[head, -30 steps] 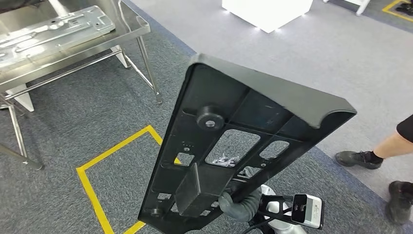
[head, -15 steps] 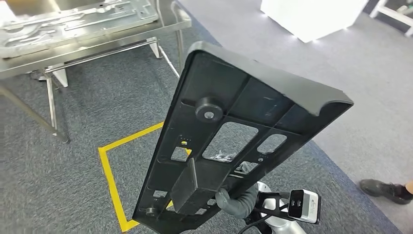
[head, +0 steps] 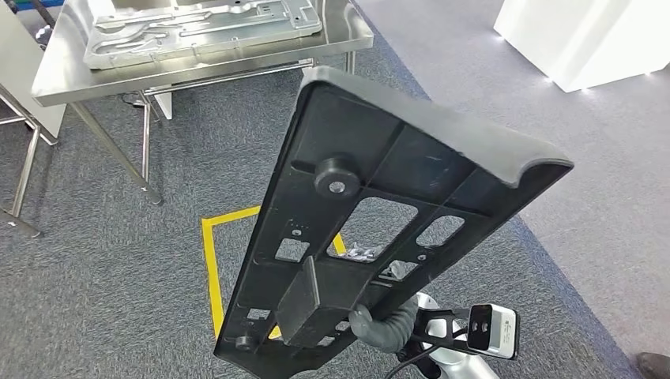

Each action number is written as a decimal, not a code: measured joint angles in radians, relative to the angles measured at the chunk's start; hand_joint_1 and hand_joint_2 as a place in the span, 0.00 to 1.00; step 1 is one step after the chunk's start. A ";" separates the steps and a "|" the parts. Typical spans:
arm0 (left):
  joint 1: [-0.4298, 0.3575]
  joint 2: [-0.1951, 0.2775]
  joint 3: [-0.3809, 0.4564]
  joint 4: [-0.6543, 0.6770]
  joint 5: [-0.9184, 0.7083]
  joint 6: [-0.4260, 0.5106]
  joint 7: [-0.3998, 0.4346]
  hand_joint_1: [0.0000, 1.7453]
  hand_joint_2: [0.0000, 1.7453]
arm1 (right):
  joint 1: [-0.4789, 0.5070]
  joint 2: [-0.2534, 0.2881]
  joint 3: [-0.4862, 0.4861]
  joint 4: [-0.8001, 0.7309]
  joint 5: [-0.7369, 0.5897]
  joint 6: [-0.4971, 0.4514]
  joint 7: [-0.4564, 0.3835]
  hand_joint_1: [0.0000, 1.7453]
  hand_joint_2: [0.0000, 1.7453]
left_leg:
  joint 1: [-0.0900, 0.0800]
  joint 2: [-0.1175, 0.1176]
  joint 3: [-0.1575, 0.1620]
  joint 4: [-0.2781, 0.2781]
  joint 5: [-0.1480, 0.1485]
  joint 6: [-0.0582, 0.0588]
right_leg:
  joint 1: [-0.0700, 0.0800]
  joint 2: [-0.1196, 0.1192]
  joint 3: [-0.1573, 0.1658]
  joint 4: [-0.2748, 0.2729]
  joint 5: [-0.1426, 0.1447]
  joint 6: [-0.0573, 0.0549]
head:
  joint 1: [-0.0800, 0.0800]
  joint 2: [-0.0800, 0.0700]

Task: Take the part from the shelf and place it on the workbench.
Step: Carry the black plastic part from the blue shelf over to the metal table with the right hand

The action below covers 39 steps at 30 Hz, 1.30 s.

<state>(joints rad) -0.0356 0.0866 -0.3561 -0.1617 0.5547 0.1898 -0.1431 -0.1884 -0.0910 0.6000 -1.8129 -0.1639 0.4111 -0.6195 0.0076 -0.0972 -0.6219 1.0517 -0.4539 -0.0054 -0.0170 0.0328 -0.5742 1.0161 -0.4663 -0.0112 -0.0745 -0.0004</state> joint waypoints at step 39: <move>0.000 0.010 0.003 0.000 -0.021 -0.104 -0.097 0.00 1.00 | 0.064 -0.021 -0.064 -0.028 -0.004 -0.011 -0.004 1.00 1.00 | 0.005 0.085 -0.114 0.249 -0.106 -0.024 | 0.006 -0.040 0.046 -0.008 -0.040 -0.016 | 0.000 0.000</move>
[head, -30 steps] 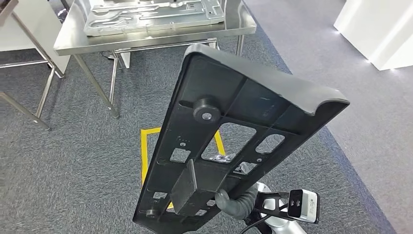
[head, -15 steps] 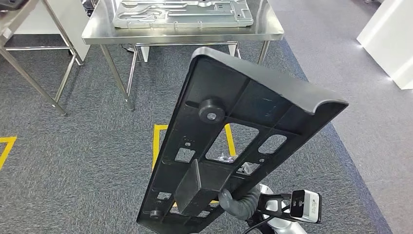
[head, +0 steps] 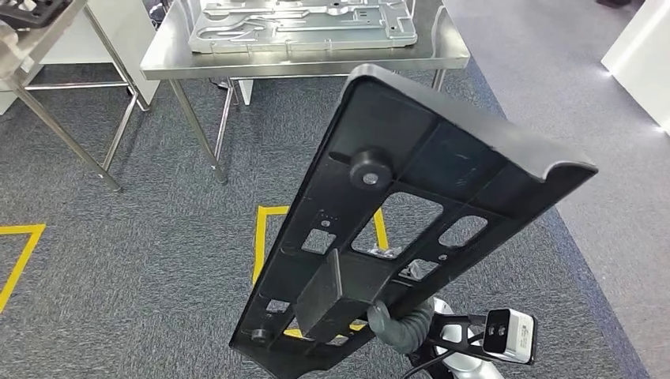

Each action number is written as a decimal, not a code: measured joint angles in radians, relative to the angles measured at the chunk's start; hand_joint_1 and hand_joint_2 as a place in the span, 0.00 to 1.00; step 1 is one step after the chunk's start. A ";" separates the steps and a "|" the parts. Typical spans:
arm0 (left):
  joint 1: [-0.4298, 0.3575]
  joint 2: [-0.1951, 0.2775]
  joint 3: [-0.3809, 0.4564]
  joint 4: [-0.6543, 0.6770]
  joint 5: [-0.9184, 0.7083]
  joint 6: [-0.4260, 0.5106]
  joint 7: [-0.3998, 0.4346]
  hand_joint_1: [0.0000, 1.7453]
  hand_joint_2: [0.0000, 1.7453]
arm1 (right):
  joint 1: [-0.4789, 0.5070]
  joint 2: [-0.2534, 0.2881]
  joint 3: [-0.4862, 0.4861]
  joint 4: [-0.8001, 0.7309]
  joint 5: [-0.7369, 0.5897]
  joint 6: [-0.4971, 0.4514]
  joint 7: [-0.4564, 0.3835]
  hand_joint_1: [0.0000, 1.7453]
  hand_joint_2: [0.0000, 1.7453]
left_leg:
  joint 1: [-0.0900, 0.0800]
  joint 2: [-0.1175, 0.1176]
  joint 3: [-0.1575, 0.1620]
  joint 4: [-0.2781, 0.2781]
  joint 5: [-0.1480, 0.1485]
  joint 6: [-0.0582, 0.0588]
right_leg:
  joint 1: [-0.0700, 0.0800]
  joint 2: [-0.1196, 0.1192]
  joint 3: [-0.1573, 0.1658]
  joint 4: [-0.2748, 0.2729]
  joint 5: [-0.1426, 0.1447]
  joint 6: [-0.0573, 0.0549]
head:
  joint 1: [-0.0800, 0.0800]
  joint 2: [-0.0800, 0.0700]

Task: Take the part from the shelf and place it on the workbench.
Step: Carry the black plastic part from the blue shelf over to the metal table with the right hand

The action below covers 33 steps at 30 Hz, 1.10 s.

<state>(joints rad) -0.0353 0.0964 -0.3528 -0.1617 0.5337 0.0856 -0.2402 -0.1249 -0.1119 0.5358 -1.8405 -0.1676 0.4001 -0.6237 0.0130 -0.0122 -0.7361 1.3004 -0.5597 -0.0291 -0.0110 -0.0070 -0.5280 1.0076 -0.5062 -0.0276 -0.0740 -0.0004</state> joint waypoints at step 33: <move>-0.007 0.003 -0.025 0.000 -0.010 0.009 0.003 0.00 1.00 | 0.061 0.019 -0.056 -0.113 0.017 0.023 0.000 1.00 1.00 | -0.003 0.003 0.071 -0.059 -0.072 0.005 | 0.008 0.017 -0.005 0.023 -0.003 -0.004 | 0.000 0.000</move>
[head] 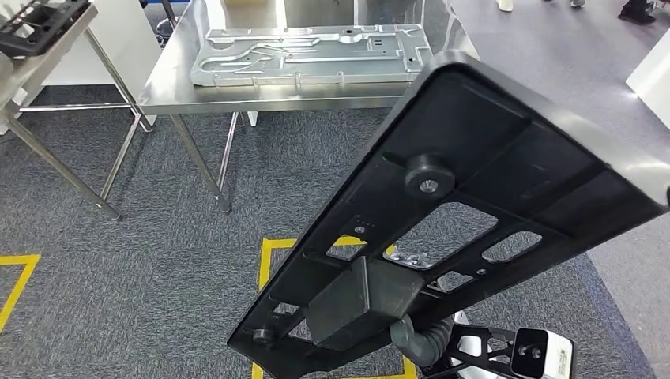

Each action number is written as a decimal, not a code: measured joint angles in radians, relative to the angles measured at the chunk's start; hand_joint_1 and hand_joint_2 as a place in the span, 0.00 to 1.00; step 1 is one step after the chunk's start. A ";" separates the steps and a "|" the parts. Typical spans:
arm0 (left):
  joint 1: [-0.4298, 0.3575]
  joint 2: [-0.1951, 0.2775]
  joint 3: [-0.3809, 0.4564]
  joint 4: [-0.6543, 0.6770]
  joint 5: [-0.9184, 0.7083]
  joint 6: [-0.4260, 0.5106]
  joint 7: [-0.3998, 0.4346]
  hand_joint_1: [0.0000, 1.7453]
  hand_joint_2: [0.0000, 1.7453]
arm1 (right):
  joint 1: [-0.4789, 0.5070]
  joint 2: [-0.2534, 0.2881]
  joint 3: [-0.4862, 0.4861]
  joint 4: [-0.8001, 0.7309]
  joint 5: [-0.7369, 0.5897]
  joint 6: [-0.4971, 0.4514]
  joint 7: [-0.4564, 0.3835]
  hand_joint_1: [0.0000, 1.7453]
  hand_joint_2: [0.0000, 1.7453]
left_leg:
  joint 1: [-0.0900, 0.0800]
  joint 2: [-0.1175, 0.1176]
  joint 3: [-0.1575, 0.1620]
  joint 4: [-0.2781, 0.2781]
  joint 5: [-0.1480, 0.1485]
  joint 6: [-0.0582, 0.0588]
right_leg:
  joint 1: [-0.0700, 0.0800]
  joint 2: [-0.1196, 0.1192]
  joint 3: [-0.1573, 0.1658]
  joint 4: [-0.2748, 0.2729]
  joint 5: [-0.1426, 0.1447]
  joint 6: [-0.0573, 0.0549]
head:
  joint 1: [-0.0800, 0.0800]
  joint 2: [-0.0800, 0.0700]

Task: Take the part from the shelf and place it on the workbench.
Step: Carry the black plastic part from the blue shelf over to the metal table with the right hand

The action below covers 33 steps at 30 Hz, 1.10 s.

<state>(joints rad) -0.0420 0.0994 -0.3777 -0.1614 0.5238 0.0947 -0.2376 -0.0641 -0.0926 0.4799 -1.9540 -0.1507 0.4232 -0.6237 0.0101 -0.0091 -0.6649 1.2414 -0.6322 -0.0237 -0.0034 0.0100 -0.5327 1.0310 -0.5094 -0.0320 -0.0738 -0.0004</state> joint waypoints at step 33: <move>0.013 -0.008 0.000 0.003 0.025 0.004 -0.002 0.00 1.00 | 0.037 -0.001 -0.038 -0.100 0.077 -0.032 0.000 1.00 1.00 | -0.007 0.004 -0.042 -0.115 0.149 0.022 | -0.005 0.003 0.086 -0.003 -0.080 0.011 | 0.000 0.000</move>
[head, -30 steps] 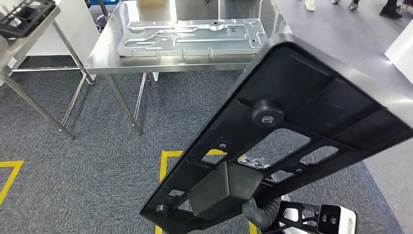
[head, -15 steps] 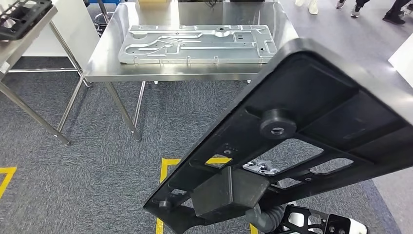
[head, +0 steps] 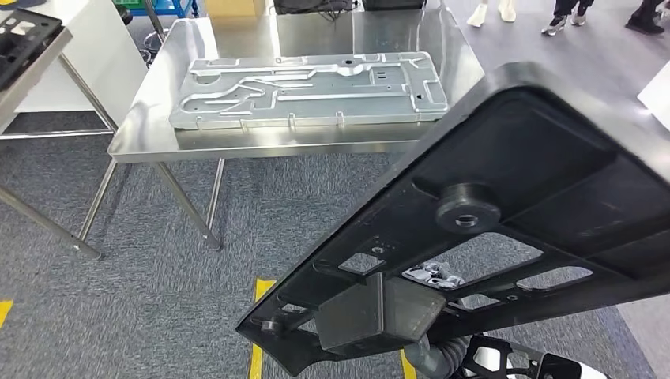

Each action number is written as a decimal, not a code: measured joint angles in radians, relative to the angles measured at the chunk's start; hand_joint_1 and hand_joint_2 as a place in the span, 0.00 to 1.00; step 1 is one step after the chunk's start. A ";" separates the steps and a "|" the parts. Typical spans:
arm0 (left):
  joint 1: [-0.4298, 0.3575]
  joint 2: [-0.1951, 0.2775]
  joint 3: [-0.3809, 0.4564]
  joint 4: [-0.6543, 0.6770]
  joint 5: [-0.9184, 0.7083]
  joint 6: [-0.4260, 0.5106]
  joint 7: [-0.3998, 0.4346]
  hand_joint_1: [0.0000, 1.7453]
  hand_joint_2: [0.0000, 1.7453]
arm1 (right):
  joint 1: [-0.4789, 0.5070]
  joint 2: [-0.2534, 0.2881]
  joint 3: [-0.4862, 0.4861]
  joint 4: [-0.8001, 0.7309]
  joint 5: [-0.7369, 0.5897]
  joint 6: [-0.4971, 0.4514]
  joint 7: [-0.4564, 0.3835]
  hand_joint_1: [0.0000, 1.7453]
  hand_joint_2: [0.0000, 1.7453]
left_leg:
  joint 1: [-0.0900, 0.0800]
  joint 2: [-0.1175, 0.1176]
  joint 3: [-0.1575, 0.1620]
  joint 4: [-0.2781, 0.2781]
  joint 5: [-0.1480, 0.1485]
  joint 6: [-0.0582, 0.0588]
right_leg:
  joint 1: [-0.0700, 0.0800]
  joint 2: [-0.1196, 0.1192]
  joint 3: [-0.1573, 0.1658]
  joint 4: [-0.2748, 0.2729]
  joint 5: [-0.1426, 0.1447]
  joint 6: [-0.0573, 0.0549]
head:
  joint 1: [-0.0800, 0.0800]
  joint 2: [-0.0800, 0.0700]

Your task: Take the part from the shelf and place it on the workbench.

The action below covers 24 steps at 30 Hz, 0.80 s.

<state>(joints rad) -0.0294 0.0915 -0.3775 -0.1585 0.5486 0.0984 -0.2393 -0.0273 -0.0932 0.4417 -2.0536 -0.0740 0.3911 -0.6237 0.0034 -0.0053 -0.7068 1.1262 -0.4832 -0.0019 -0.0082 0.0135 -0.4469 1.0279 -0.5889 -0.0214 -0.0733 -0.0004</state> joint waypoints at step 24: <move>-0.021 -0.005 0.000 0.000 0.000 0.000 -0.001 0.00 1.00 | 0.000 -0.011 0.000 -0.014 0.000 -0.001 0.000 1.00 1.00 | 0.006 -0.008 0.131 0.146 -0.075 -0.026 | 0.003 -0.005 -0.146 0.003 0.138 -0.012 | 0.000 0.000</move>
<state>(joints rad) -0.0505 0.0865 -0.3773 -0.1587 0.5485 0.0984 -0.2403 -0.0277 -0.1038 0.4417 -2.0677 -0.0739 0.3904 -0.6237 0.0093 -0.0136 -0.5761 1.2723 -0.5584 -0.0279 -0.0047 0.0087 -0.5928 1.0305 -0.4512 -0.0336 -0.0737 -0.0004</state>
